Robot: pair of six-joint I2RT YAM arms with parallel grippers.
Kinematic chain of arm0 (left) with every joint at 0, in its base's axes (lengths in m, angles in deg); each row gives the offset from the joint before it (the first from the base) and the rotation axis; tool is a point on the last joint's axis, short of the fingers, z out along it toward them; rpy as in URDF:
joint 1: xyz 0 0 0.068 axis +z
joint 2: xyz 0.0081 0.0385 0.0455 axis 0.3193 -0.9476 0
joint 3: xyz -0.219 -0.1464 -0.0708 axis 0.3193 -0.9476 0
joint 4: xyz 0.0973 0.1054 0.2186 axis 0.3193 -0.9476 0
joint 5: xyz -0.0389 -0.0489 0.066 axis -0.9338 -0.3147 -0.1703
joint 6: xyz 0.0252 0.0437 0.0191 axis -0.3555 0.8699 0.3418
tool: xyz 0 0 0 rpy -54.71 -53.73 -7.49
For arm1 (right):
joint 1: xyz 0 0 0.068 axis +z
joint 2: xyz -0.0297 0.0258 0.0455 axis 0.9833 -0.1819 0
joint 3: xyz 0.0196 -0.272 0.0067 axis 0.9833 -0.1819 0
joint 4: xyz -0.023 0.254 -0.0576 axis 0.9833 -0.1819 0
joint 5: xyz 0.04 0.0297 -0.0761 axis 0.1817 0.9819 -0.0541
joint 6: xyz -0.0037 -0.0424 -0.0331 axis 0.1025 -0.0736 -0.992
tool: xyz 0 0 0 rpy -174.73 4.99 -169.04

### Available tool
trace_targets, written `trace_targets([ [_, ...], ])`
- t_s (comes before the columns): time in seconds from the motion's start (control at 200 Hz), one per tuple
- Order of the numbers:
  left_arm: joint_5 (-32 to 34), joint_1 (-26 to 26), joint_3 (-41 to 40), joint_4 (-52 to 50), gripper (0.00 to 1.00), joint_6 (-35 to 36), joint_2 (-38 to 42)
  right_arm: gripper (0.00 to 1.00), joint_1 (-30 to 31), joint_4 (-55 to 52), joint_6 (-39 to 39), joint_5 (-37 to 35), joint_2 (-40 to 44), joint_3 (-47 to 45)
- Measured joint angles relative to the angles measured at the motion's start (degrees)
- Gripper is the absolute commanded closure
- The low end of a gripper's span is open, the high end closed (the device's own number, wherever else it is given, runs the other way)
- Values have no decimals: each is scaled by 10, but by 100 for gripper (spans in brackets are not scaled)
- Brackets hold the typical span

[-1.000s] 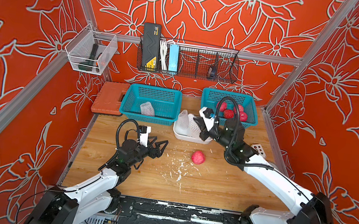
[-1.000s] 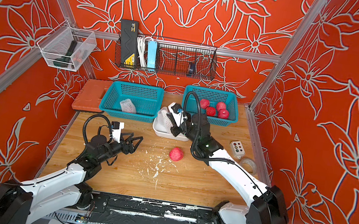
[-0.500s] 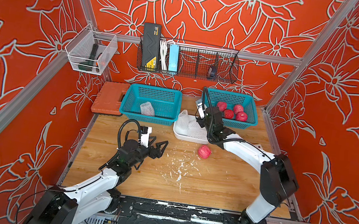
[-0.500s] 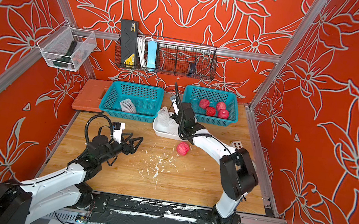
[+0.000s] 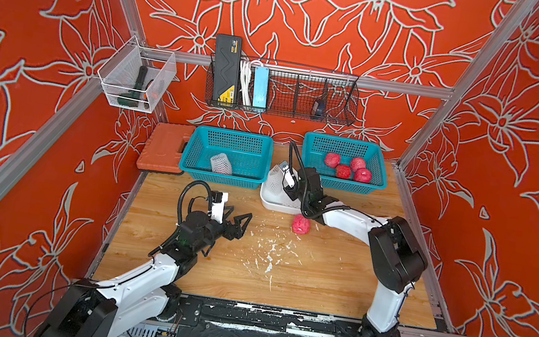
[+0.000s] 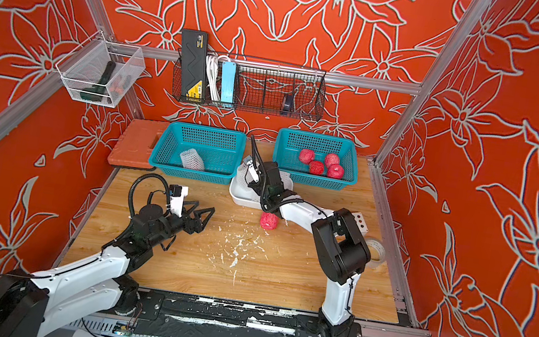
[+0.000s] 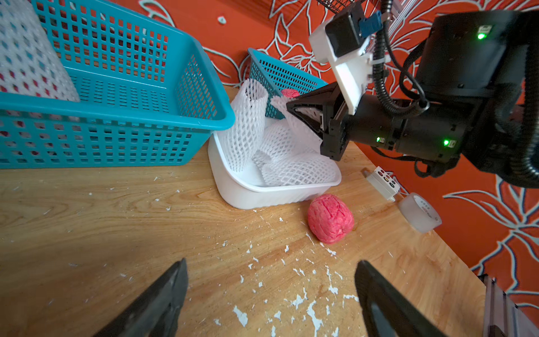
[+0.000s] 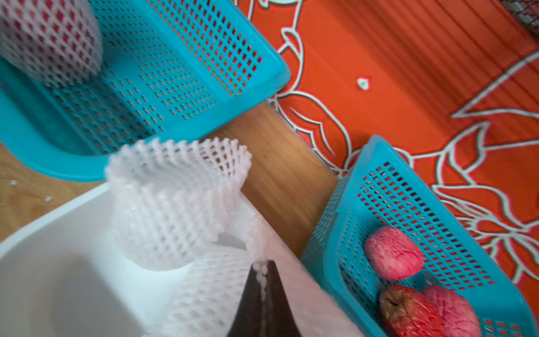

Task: Remove foam nets from apples
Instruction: Place the foam net into the storage box.

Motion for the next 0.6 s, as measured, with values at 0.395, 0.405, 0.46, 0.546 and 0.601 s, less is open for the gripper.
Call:
trace_targets([
  [0.395,1,0,0,2,13,3,-13,100,-2,-2,50,99,-42,-2],
  [0.405,1,0,0,2,12,3,-13,100,-3,-2,50,101,-43,-2],
  [0.46,1,0,0,2,13,3,-14,99,-5,-2,56,109,-45,-2],
  [0.546,1,0,0,2,13,3,-14,90,-7,-5,62,116,-46,-2],
  [0.601,1,0,0,2,13,3,-14,83,-8,-10,66,120,-46,-2],
])
